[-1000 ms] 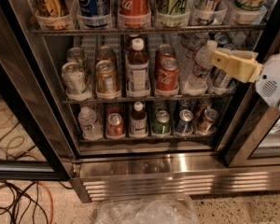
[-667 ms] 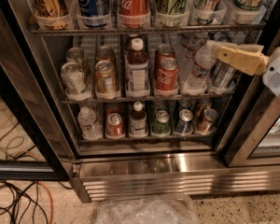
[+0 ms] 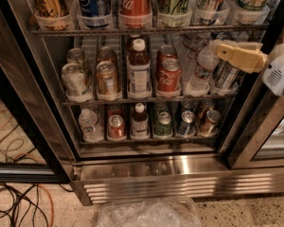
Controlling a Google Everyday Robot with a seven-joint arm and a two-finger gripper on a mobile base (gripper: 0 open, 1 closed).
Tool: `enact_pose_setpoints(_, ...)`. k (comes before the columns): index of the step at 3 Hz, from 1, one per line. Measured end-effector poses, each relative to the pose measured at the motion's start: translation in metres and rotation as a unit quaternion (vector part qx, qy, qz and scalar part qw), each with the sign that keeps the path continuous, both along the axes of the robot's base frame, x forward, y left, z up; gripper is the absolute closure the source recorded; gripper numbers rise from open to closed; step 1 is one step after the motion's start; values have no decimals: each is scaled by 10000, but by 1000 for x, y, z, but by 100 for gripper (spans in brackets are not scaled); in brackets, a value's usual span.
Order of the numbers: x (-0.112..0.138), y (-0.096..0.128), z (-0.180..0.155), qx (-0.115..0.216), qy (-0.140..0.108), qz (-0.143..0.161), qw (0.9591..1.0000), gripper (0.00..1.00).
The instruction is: Pick 7up can from top shelf of fridge
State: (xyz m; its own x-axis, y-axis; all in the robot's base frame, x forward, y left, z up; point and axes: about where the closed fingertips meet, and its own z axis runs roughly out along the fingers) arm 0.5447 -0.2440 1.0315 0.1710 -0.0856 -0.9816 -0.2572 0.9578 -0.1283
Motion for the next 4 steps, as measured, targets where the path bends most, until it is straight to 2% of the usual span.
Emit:
enact_pose_setpoints(1,17,0,9,-41,-131,-208,9997,0)
enact_pose_setpoints(2,17,0,9,-42,-134,-212,9997,0)
enact_pose_setpoints(3,17,0,9,-42,-134,-211,9997,17)
enact_pose_setpoints(4,17,0,9,-42,-134,-211,9997,25)
